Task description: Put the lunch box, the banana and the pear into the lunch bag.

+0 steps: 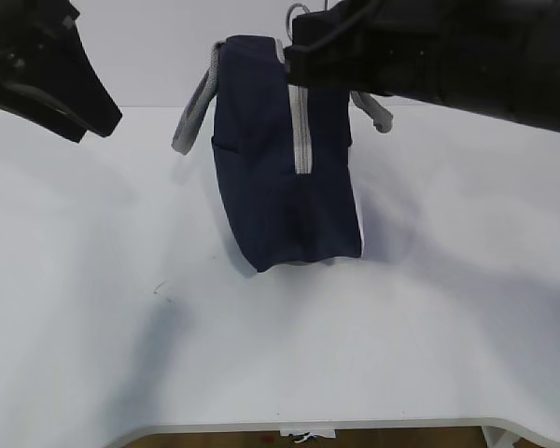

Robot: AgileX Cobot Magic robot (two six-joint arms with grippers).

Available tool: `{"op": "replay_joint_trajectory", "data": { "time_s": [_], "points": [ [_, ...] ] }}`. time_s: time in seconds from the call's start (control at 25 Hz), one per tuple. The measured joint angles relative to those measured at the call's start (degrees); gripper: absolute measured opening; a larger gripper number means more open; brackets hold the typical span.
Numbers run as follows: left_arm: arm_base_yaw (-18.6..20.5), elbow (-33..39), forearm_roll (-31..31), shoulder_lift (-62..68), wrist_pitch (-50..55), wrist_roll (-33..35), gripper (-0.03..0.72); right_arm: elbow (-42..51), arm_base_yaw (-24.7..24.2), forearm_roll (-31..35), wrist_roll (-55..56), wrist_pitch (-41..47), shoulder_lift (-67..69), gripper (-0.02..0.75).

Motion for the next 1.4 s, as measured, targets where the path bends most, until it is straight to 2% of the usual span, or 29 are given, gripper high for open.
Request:
{"op": "replay_joint_trajectory", "data": {
  "time_s": [0.24, 0.8, 1.08, 1.16, 1.2, 1.4],
  "points": [
    [-2.68, 0.00, -0.05, 0.00, 0.00, 0.00, 0.317, -6.65, 0.00, 1.10, 0.00, 6.36, 2.49, 0.001],
    [-3.07, 0.00, -0.53, 0.00, 0.00, 0.00, 0.318, -16.84, 0.09, 1.42, -0.77, 16.37, 6.90, 0.001],
    [-3.07, 0.00, -0.53, 0.00, -6.45, 0.00, 0.324, -18.73, 0.09, 7.11, -0.77, 17.21, 8.15, 0.001],
    [-3.07, 0.00, -0.53, 0.00, -8.17, 0.00, 0.351, -18.81, 0.09, 7.75, -0.77, 17.45, 8.23, 0.001],
    [-3.07, 0.00, -0.99, 0.00, -8.43, 0.00, 0.394, -18.81, 0.09, 7.90, -0.77, 17.69, 8.23, 0.001],
    [-3.99, 0.00, -3.33, 1.82, -10.22, 1.28, 0.426, -18.86, 0.09, 8.07, -0.77, 18.74, 8.23, 0.001]
  ]
}}
